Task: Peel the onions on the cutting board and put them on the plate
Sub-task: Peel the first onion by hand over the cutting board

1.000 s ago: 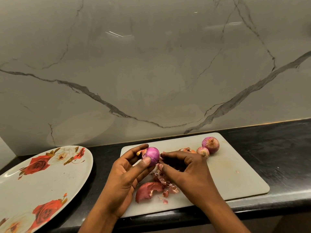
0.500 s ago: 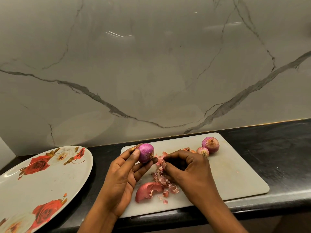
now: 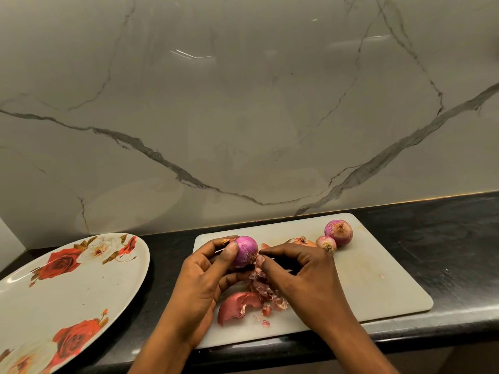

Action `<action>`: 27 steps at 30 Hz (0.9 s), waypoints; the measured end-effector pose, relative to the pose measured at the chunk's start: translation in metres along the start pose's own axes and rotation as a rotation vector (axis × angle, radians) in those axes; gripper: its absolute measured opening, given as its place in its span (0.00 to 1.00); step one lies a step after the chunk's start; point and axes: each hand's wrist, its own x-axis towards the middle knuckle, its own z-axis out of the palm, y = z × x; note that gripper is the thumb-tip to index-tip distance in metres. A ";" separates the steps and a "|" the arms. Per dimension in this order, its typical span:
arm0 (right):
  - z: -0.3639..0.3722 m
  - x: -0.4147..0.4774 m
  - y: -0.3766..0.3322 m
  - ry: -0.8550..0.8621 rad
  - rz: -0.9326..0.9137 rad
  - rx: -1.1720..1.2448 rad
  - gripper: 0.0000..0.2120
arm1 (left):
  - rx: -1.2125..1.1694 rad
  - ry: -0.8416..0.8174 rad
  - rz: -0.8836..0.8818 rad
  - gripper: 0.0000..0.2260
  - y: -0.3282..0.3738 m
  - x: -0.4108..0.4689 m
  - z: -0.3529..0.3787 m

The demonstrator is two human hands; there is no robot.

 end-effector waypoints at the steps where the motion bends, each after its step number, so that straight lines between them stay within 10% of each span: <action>1: 0.000 0.000 0.000 -0.004 -0.003 -0.005 0.06 | 0.012 -0.012 0.006 0.21 0.000 0.000 0.000; 27: 0.006 0.002 0.004 0.021 0.144 -0.054 0.07 | -0.038 -0.116 -0.055 0.19 0.001 0.002 -0.006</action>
